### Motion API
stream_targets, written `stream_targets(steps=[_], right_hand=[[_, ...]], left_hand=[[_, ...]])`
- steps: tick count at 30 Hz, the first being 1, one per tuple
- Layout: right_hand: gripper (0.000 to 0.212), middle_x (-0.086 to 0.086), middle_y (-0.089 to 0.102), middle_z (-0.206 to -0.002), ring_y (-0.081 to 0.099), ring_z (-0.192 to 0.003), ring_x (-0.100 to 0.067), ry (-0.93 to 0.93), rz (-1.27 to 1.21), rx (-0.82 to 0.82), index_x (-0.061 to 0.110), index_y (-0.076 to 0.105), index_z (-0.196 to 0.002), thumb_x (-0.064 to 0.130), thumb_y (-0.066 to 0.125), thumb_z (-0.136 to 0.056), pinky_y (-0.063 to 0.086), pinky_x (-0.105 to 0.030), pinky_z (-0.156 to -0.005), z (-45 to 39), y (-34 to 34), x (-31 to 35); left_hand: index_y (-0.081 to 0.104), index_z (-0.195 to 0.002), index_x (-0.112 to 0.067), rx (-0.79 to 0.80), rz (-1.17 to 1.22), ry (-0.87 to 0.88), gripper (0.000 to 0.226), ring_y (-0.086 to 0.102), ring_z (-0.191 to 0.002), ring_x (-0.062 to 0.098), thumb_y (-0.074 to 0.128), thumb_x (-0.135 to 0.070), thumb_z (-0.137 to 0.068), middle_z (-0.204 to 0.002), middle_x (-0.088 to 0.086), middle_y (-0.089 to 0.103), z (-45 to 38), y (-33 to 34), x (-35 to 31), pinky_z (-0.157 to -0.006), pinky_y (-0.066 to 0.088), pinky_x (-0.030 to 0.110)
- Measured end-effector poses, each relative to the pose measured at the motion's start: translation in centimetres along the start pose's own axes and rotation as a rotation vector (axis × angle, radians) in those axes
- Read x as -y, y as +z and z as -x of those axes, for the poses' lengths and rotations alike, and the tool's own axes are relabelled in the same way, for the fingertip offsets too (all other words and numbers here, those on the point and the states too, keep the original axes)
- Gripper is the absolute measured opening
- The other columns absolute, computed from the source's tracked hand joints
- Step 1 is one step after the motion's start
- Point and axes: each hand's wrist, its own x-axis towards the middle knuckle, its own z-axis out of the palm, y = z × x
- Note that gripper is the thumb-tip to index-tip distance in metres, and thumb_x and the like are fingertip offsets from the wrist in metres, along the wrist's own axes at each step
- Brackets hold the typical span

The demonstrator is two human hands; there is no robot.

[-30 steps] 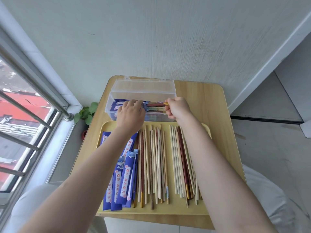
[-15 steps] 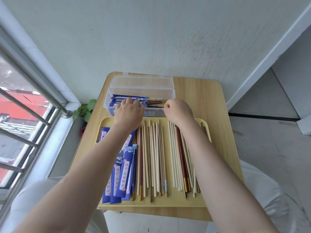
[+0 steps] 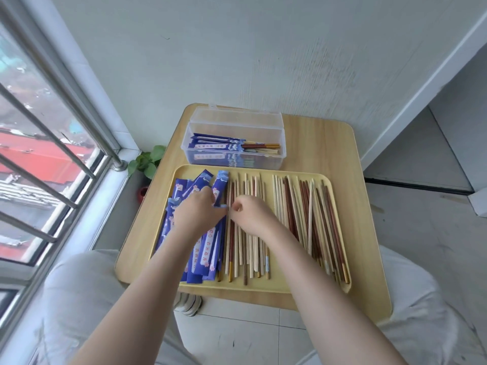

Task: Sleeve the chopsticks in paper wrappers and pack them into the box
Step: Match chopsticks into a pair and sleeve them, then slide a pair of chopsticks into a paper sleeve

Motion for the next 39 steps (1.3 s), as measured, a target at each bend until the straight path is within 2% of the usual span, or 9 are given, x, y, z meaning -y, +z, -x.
stream_targets(steps=[6, 11, 16, 21, 26, 31, 33, 36, 39], right_hand=[[0.018, -0.002, 0.067, -0.088, 0.062, -0.07, -0.019, 0.064, -0.257, -0.161, 0.017, 0.063, -0.098, 0.027, 0.049, -0.101, 0.051, -0.033, -0.064, 2.6, 0.9, -1.3], [0.017, -0.002, 0.068, -0.085, 0.057, -0.06, -0.016, 0.107, -0.397, -0.219, 0.021, 0.064, -0.1, 0.027, 0.048, -0.101, 0.048, -0.032, -0.057, 3.6, 0.7, -2.8], [0.019, -0.004, 0.069, -0.084, 0.057, -0.06, -0.017, 0.098, -0.451, -0.243, 0.019, 0.065, -0.102, 0.026, 0.048, -0.101, 0.048, -0.034, -0.058, 3.8, 0.5, -3.1], [0.023, -0.006, 0.07, -0.088, 0.061, -0.063, -0.013, 0.047, -0.511, -0.121, 0.018, 0.066, -0.101, 0.031, 0.047, -0.103, 0.048, -0.026, -0.056, 4.5, -0.4, -2.8], [0.02, -0.009, 0.073, -0.09, 0.069, -0.071, -0.018, 0.013, -0.812, 0.155, 0.017, 0.062, -0.112, 0.032, 0.051, -0.105, 0.055, -0.026, -0.06, 5.3, -1.0, -2.8], [0.023, -0.008, 0.062, -0.07, 0.057, -0.055, -0.02, -0.002, -0.868, 0.073, 0.007, 0.062, -0.106, 0.024, 0.047, -0.107, 0.05, -0.032, -0.055, 5.5, -0.9, -3.6], [0.024, -0.008, 0.059, -0.067, 0.054, -0.051, -0.02, 0.005, -0.814, 0.047, 0.01, 0.062, -0.099, 0.025, 0.045, -0.107, 0.046, -0.031, -0.052, 5.5, -0.7, -3.4], [0.026, -0.006, 0.066, -0.071, 0.059, -0.052, -0.019, -0.024, -0.463, -0.041, 0.02, 0.064, -0.092, 0.033, 0.045, -0.105, 0.05, -0.033, -0.055, 5.8, 0.1, -2.8], [0.038, 0.003, 0.059, -0.068, 0.054, -0.056, -0.017, -0.055, -0.247, -0.055, 0.024, 0.058, -0.074, 0.052, 0.052, -0.099, 0.042, -0.034, -0.055, 6.3, 0.2, -2.4]], left_hand=[[0.06, -0.119, -0.014, -0.103, 0.053, 0.038, 0.032, 0.052, -0.088, 0.019, 0.063, -0.03, -0.091, -0.112, 0.005, 0.059, 1.7, 2.7, 0.5, -0.064, 0.041, 0.031], [0.067, -0.108, -0.007, -0.194, 0.104, 0.048, 0.022, 0.059, -0.085, 0.025, 0.058, -0.018, -0.091, -0.101, 0.009, 0.064, 2.1, 2.8, 0.1, -0.063, 0.048, 0.036], [0.069, -0.116, -0.006, -0.329, 0.201, 0.045, 0.027, 0.062, -0.08, 0.026, 0.055, -0.011, -0.094, -0.095, 0.01, 0.068, 2.0, 2.5, 0.1, -0.064, 0.052, 0.037], [0.066, -0.129, -0.015, -0.325, 0.834, -0.132, 0.034, 0.064, -0.075, 0.005, 0.063, -0.014, -0.095, -0.092, -0.007, 0.068, 2.0, 1.0, -1.1, -0.07, 0.058, 0.029], [0.06, -0.134, -0.009, -0.22, 1.311, -0.229, 0.042, 0.072, -0.078, 0.012, 0.066, -0.003, -0.093, -0.093, 0.006, 0.067, 2.4, 0.6, -2.2, -0.068, 0.061, 0.026], [0.061, -0.125, -0.007, 0.031, 1.659, -0.171, 0.027, 0.072, -0.09, 0.025, 0.061, -0.007, -0.097, -0.103, 0.014, 0.072, 3.3, 0.7, -2.5, -0.076, 0.061, 0.029], [0.063, -0.117, -0.005, 0.108, 1.677, -0.12, 0.02, 0.07, -0.084, 0.021, 0.059, -0.01, -0.099, -0.094, 0.01, 0.073, 3.6, 1.0, -2.8, -0.077, 0.059, 0.03], [0.063, -0.102, -0.003, 0.092, 1.492, -0.061, 0.013, 0.067, -0.079, 0.021, 0.061, -0.016, -0.099, -0.086, 0.008, 0.07, 3.8, 1.6, -3.8, -0.073, 0.054, 0.031], [0.058, -0.095, -0.005, -0.003, 1.343, -0.137, 0.014, 0.06, -0.064, 0.019, 0.062, -0.019, -0.098, -0.073, 0.008, 0.061, 3.8, 1.8, -4.8, -0.056, 0.051, 0.027]])
